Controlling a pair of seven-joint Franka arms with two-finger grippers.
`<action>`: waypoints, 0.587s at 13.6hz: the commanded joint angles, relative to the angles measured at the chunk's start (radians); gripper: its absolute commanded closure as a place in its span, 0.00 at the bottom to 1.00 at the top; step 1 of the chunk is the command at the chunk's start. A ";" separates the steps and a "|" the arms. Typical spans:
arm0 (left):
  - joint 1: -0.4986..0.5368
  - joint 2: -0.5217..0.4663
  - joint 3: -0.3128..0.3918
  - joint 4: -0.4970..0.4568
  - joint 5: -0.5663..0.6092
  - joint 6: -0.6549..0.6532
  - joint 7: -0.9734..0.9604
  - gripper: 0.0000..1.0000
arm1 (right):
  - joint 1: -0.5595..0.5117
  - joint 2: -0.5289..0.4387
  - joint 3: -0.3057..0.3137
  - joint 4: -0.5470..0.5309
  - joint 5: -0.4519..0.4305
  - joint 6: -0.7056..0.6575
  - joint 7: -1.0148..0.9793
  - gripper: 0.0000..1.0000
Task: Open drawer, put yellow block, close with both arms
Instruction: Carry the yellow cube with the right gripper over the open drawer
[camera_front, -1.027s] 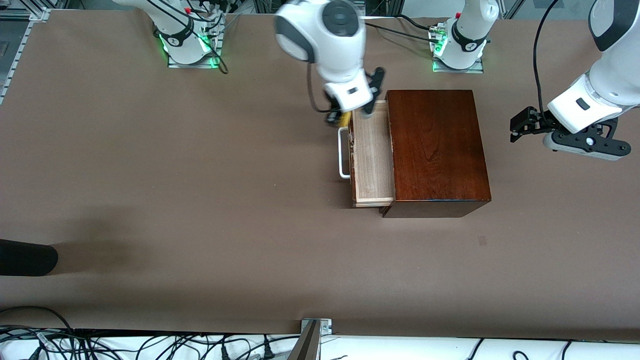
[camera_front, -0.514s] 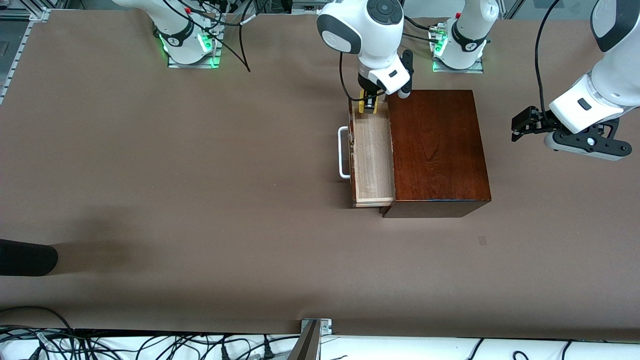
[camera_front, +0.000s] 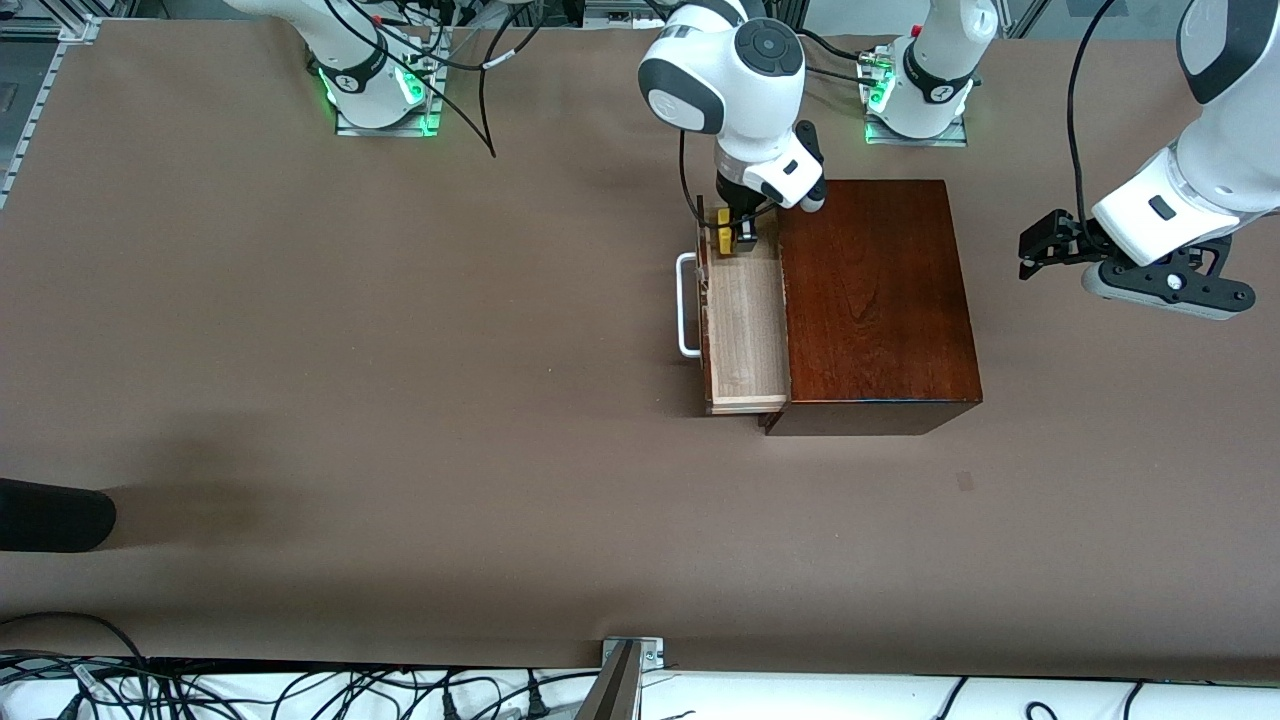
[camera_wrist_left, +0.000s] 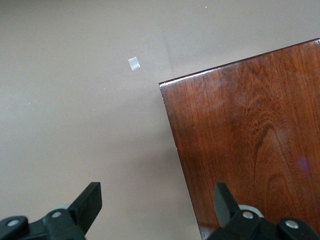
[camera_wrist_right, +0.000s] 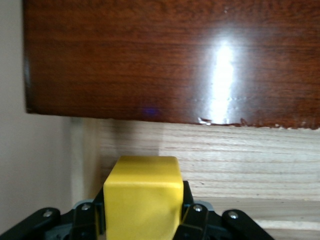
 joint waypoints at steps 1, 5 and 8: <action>0.008 -0.008 -0.008 0.001 -0.010 -0.012 0.011 0.00 | -0.003 0.032 -0.002 0.042 -0.020 0.000 -0.030 1.00; 0.006 -0.009 -0.008 0.001 -0.010 -0.012 0.010 0.00 | -0.007 0.060 -0.022 0.042 -0.020 0.031 -0.030 1.00; 0.005 -0.008 -0.010 0.003 -0.012 -0.012 0.010 0.00 | -0.009 0.077 -0.033 0.042 -0.020 0.051 -0.030 1.00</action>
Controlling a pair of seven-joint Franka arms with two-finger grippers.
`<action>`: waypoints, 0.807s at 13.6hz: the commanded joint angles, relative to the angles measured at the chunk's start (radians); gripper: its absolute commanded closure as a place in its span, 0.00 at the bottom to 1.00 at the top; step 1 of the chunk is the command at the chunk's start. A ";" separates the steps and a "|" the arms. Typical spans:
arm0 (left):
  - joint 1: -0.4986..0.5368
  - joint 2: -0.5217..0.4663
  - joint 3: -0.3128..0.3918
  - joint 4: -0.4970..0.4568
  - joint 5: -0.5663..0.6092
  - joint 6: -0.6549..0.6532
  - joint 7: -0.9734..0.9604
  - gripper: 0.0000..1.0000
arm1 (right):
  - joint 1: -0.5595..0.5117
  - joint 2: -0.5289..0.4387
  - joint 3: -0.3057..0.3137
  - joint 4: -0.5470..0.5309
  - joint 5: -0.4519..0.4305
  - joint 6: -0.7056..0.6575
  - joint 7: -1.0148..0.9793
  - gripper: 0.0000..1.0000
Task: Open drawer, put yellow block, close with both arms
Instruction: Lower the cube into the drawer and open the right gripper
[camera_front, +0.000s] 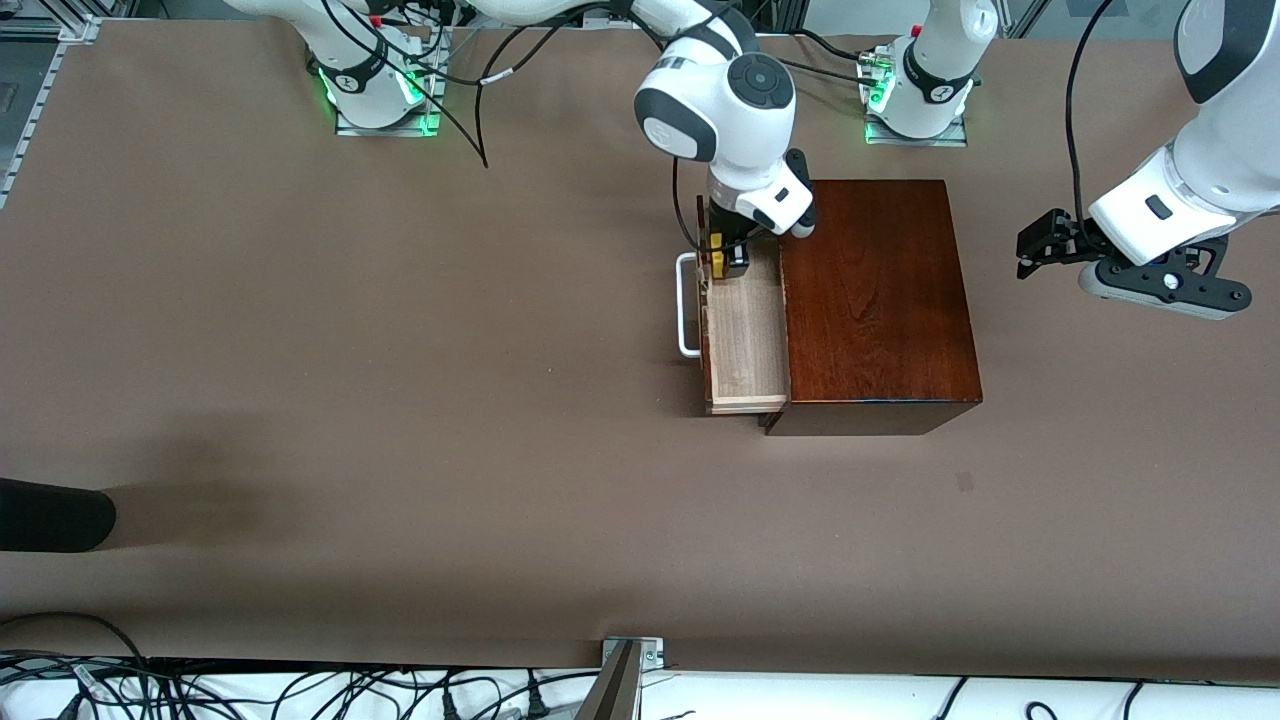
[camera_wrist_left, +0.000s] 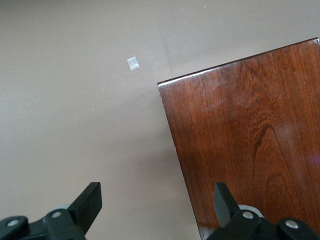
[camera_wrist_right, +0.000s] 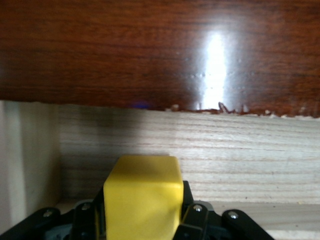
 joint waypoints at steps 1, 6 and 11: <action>0.005 -0.008 -0.007 0.003 -0.012 -0.011 0.011 0.00 | -0.002 0.032 -0.008 0.039 -0.013 0.011 -0.015 1.00; 0.005 -0.009 -0.007 0.003 -0.012 -0.011 0.010 0.00 | -0.001 0.043 -0.023 0.038 -0.013 0.012 -0.009 0.18; 0.005 -0.008 -0.010 0.003 -0.012 -0.016 0.008 0.00 | -0.005 -0.014 -0.027 0.074 0.009 -0.084 -0.003 0.00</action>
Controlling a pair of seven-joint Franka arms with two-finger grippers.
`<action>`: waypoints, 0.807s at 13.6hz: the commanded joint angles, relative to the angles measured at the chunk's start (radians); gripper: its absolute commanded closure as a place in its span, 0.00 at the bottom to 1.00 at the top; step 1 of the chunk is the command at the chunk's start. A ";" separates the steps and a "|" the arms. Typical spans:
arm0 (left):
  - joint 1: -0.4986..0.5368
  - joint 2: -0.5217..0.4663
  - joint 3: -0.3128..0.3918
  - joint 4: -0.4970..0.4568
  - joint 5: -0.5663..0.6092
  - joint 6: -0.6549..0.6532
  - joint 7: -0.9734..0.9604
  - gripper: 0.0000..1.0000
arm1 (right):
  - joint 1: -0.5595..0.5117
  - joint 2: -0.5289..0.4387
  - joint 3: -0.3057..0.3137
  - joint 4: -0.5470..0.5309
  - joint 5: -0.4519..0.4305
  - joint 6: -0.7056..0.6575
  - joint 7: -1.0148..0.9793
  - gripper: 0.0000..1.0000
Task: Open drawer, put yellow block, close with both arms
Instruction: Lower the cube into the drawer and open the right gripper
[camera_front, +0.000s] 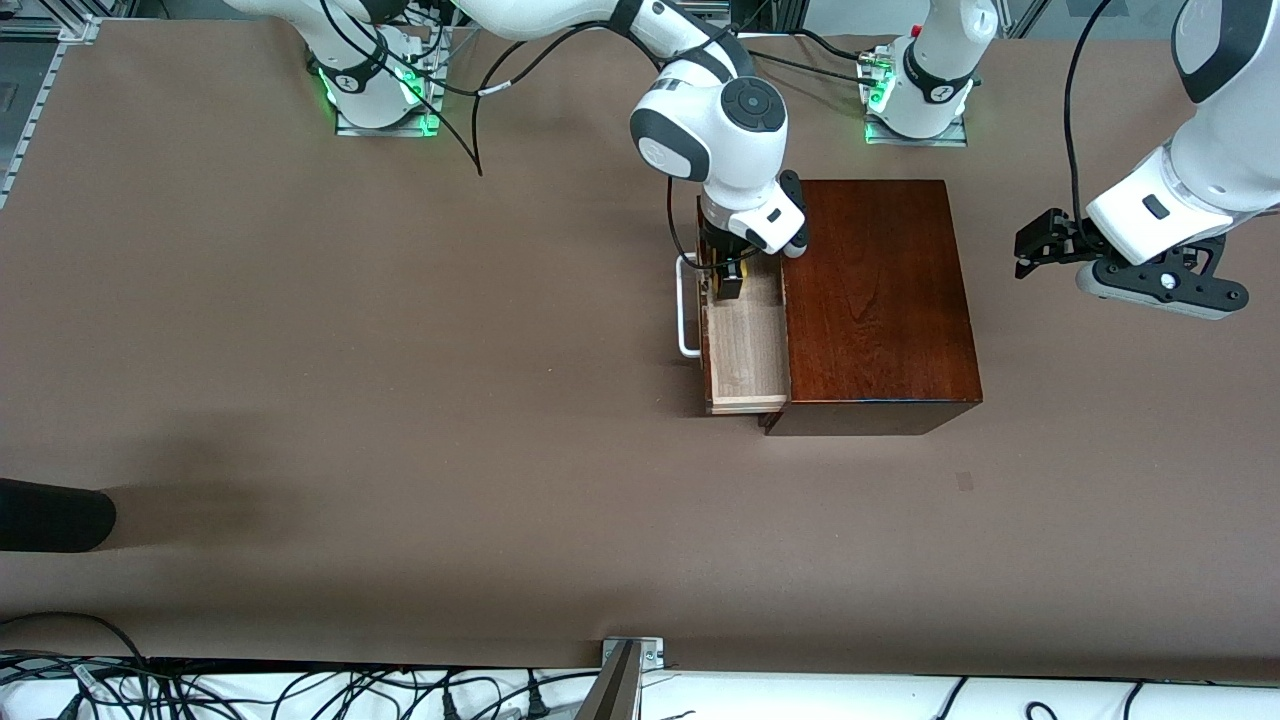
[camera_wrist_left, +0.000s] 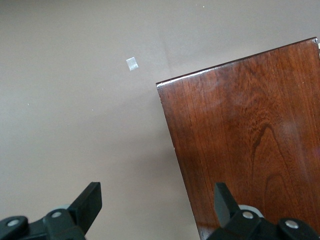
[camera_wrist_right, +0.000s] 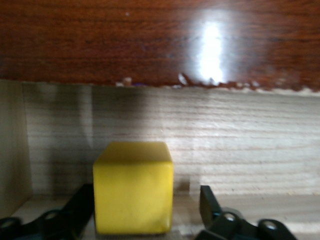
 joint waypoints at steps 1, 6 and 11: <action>0.005 -0.009 -0.007 0.003 -0.012 -0.018 0.008 0.00 | -0.016 -0.045 0.006 0.058 0.025 -0.089 -0.003 0.00; 0.004 -0.009 -0.009 0.004 -0.010 -0.032 0.016 0.00 | -0.048 -0.206 -0.003 0.066 0.041 -0.210 -0.003 0.00; -0.003 -0.005 -0.010 0.038 -0.022 -0.101 0.027 0.00 | -0.235 -0.357 -0.003 0.066 0.081 -0.359 -0.006 0.00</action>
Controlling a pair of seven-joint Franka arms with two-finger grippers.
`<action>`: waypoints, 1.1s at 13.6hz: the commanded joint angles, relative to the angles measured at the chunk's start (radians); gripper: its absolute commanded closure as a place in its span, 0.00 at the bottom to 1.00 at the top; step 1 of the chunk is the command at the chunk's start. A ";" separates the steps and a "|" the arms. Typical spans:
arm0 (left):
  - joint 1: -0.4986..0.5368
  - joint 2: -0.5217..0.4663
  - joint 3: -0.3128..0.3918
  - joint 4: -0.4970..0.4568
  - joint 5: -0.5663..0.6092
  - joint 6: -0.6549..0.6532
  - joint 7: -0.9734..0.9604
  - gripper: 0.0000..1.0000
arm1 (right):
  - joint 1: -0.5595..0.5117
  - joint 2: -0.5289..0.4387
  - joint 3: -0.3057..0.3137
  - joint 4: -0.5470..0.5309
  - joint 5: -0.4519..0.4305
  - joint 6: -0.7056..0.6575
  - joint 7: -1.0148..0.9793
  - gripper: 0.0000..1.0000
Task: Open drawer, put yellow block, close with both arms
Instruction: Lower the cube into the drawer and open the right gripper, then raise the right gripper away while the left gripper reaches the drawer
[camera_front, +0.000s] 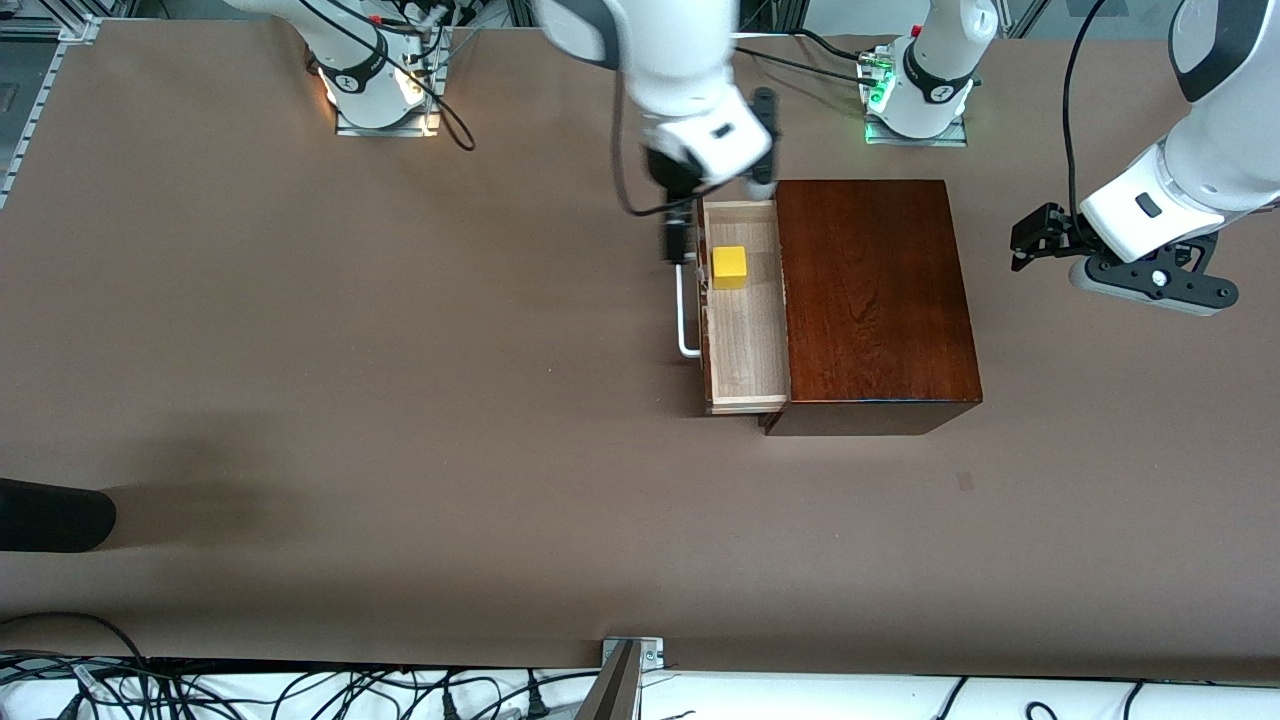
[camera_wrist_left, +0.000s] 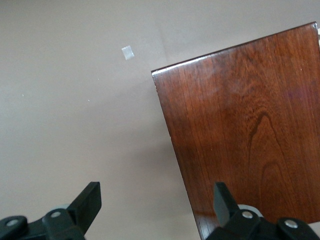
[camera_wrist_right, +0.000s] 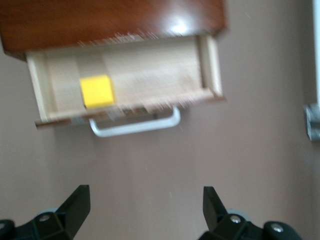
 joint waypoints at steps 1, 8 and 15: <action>-0.003 -0.004 -0.002 0.025 -0.024 -0.042 0.035 0.00 | -0.126 -0.110 0.007 -0.031 0.027 -0.031 -0.015 0.00; -0.014 -0.003 -0.175 0.028 -0.026 -0.170 0.321 0.00 | -0.462 -0.455 0.006 -0.401 0.103 -0.041 0.101 0.00; -0.087 0.250 -0.373 0.195 -0.216 -0.220 0.312 0.00 | -0.613 -0.657 -0.007 -0.643 0.137 -0.037 0.361 0.00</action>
